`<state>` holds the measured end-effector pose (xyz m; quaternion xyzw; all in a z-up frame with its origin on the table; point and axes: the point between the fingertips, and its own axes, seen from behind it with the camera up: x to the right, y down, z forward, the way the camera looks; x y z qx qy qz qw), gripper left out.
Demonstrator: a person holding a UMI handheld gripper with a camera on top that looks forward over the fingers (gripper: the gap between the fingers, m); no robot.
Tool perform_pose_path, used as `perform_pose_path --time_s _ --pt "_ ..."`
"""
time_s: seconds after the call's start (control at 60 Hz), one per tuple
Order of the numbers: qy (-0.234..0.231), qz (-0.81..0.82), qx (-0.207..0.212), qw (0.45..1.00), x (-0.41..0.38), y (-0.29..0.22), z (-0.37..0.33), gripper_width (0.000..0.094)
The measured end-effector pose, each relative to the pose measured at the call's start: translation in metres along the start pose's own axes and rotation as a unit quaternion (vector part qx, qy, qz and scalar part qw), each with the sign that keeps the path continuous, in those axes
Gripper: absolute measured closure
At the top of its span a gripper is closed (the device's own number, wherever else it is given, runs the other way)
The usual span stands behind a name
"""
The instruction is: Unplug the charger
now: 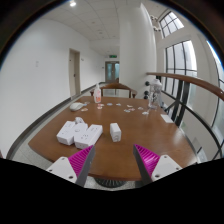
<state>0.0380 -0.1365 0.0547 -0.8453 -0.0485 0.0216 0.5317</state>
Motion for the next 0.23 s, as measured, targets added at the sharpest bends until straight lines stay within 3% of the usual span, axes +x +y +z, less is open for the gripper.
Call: perform_pose_path --time_s 0.233 --pt "0.023 -0.002 0.026 0.999 0.020 0.001 -0.033 0.0149"
